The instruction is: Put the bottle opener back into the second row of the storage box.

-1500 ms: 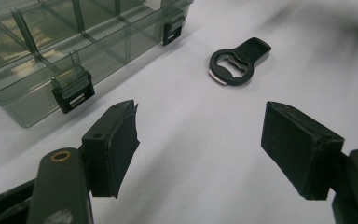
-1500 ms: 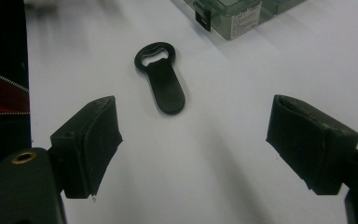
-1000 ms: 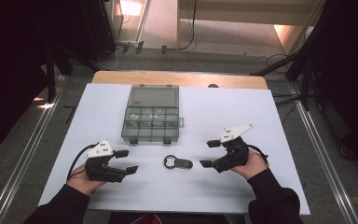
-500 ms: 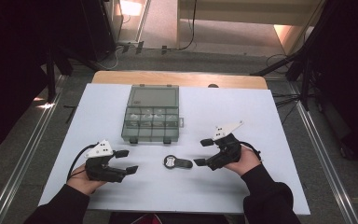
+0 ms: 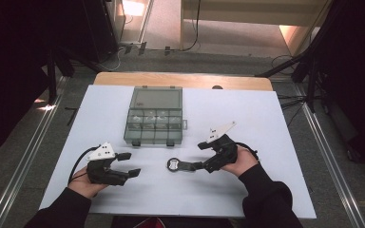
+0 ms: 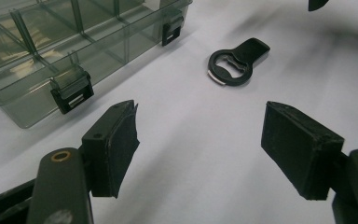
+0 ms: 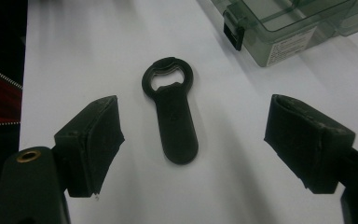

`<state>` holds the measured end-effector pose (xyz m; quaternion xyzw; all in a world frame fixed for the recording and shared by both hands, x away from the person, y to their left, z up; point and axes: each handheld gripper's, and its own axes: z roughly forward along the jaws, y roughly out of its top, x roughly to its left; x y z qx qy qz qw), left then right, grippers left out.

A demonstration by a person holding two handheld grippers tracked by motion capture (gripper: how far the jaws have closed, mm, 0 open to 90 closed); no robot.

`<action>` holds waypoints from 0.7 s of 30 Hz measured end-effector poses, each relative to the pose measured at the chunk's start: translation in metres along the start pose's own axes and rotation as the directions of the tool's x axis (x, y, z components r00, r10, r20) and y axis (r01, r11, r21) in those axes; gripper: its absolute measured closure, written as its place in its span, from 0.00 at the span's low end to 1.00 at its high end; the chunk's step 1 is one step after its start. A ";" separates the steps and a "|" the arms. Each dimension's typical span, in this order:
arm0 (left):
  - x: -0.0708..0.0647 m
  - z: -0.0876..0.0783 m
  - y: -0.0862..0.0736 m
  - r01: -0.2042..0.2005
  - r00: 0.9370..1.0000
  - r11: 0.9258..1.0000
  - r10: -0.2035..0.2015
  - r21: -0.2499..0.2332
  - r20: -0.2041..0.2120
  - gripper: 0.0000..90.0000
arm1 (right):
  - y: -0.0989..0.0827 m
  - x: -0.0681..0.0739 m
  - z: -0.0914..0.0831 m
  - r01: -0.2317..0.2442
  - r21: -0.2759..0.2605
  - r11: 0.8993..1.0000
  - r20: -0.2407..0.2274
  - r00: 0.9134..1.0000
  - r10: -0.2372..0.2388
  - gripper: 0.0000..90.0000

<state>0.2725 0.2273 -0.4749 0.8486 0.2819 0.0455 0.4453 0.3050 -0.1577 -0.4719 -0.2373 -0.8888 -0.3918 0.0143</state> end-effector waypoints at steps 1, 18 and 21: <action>0.000 0.000 0.000 0.000 1.000 1.000 0.000 -0.001 0.000 0.30 | 0.001 0.000 0.002 0.002 0.008 1.000 0.001 1.000 -0.002 0.22; 0.000 0.000 0.000 0.001 1.000 1.000 -0.001 -0.004 -0.001 0.30 | 0.016 0.002 0.017 0.033 0.097 0.995 0.027 0.999 -0.036 0.22; 0.000 0.000 0.000 0.002 1.000 1.000 -0.002 -0.007 -0.003 0.30 | 0.018 0.003 0.022 0.039 0.119 0.992 0.021 0.999 -0.042 0.23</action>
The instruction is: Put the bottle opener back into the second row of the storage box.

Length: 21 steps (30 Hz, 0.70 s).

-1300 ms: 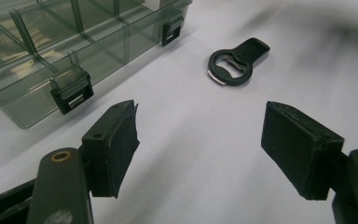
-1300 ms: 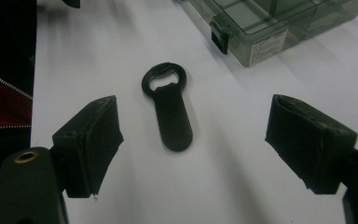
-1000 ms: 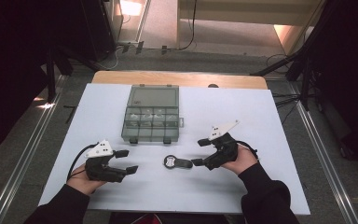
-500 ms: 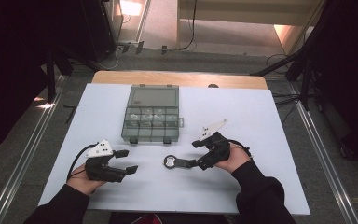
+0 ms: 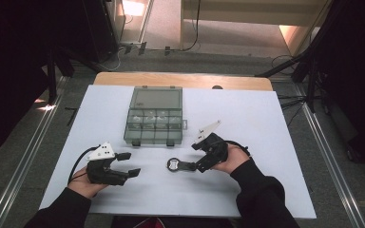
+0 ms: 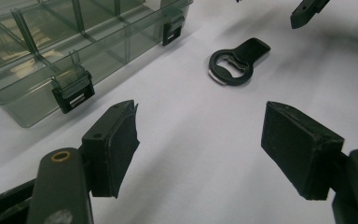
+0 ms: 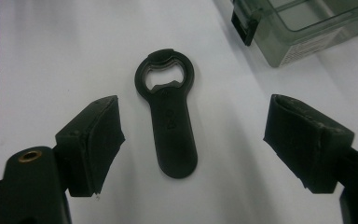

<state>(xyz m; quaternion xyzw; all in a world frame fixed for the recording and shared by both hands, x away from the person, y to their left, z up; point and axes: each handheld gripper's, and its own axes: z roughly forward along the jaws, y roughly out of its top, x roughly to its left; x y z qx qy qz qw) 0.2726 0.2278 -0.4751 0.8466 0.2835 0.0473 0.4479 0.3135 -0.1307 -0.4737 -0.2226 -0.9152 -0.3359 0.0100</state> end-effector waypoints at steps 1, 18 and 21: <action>0.000 0.000 0.000 0.001 1.000 1.000 -0.001 0.001 0.001 0.30 | 0.001 0.000 0.002 0.008 0.008 1.000 0.003 1.000 -0.008 0.23; 0.000 -0.001 0.000 -0.003 1.000 1.000 0.003 0.002 0.000 0.30 | 0.014 0.006 0.017 0.065 0.104 0.992 0.007 0.998 -0.066 0.30; 0.000 -0.001 0.000 -0.002 1.000 1.000 0.002 0.000 0.000 0.30 | 0.017 0.007 0.020 0.088 0.117 0.989 0.003 0.996 -0.089 0.32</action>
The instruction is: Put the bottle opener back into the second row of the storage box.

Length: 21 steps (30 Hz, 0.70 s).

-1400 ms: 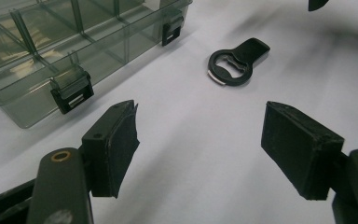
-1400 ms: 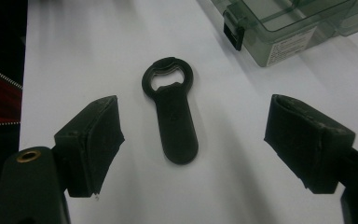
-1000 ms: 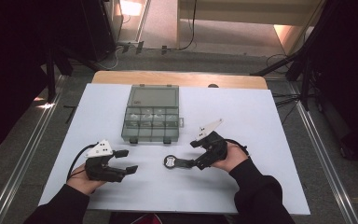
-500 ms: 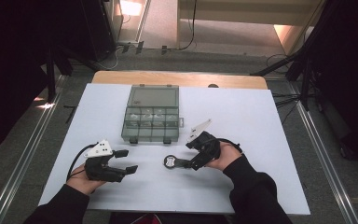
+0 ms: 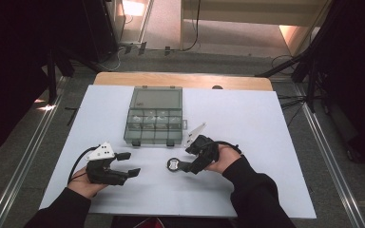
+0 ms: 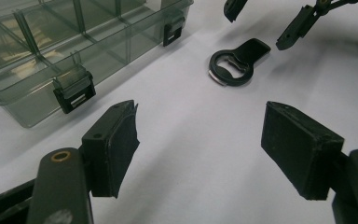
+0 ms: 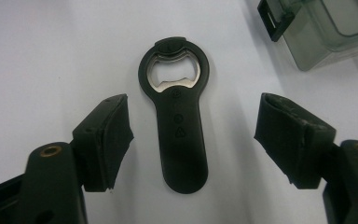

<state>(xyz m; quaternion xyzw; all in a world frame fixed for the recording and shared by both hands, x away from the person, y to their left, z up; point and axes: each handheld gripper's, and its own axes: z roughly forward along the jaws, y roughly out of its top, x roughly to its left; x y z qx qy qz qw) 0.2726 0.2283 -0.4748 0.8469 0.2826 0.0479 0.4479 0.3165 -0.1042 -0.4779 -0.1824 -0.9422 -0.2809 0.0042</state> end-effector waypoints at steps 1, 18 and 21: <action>0.000 0.000 0.000 0.000 1.000 1.000 0.000 0.001 0.000 0.30 | 0.001 0.001 0.001 -0.007 0.010 1.000 0.004 1.000 0.007 0.32; 0.001 -0.001 0.000 0.002 1.000 1.000 -0.002 -0.004 -0.004 0.30 | 0.008 0.006 0.015 0.029 0.092 0.995 -0.011 1.000 -0.028 0.47; 0.001 -0.001 0.000 0.001 1.000 1.000 -0.001 -0.004 -0.004 0.30 | 0.009 0.007 0.018 0.038 0.105 0.994 -0.005 0.999 -0.038 0.50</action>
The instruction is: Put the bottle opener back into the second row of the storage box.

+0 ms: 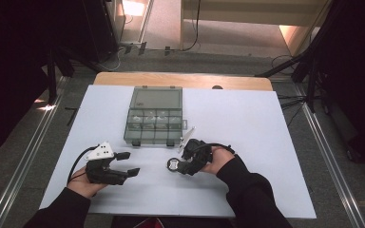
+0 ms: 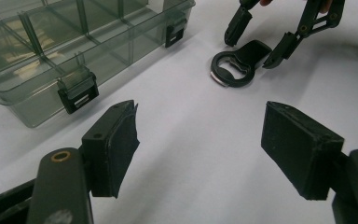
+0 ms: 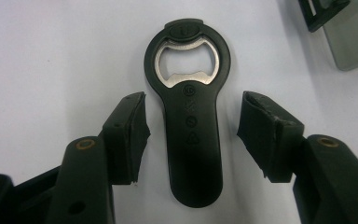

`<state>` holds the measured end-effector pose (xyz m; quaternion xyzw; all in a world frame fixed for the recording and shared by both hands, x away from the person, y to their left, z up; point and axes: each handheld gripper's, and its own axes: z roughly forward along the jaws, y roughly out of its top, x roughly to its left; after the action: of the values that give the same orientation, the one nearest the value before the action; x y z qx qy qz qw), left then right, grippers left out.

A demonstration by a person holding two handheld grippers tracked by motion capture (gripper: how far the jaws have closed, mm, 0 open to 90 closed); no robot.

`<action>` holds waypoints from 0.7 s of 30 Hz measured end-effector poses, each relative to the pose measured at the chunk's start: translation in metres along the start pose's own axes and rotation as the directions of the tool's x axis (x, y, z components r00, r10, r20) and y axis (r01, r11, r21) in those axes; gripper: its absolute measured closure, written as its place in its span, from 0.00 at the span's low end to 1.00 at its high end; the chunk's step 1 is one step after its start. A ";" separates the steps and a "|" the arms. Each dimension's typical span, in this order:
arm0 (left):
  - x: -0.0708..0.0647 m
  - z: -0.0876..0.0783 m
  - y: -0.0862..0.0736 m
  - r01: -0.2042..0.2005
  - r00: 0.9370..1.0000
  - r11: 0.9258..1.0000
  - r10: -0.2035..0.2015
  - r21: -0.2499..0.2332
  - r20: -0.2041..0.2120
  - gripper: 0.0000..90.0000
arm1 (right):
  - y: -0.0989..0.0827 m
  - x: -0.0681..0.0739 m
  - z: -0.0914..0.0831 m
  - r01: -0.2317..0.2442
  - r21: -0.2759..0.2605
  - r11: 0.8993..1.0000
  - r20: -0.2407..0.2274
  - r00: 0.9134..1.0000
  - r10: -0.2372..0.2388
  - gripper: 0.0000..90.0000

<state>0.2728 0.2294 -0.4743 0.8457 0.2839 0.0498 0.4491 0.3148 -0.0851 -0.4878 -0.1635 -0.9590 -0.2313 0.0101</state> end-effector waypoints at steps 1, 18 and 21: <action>0.000 0.000 0.000 -0.001 1.000 1.000 0.001 -0.002 0.000 0.30 | 0.000 0.000 0.000 0.014 0.001 1.000 0.007 1.000 -0.014 0.51; 0.000 0.000 0.000 -0.002 1.000 1.000 0.002 0.002 0.001 0.30 | 0.000 0.001 0.000 0.054 -0.004 0.999 0.041 0.998 -0.054 0.74; 0.000 0.000 0.000 -0.002 1.000 1.000 0.002 0.001 0.000 0.30 | 0.000 0.000 0.000 0.043 -0.010 0.999 0.028 0.999 -0.043 0.74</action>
<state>0.2727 0.2290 -0.4744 0.8462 0.2831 0.0502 0.4486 0.3146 -0.0853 -0.4881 -0.1462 -0.9611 -0.2341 -0.0089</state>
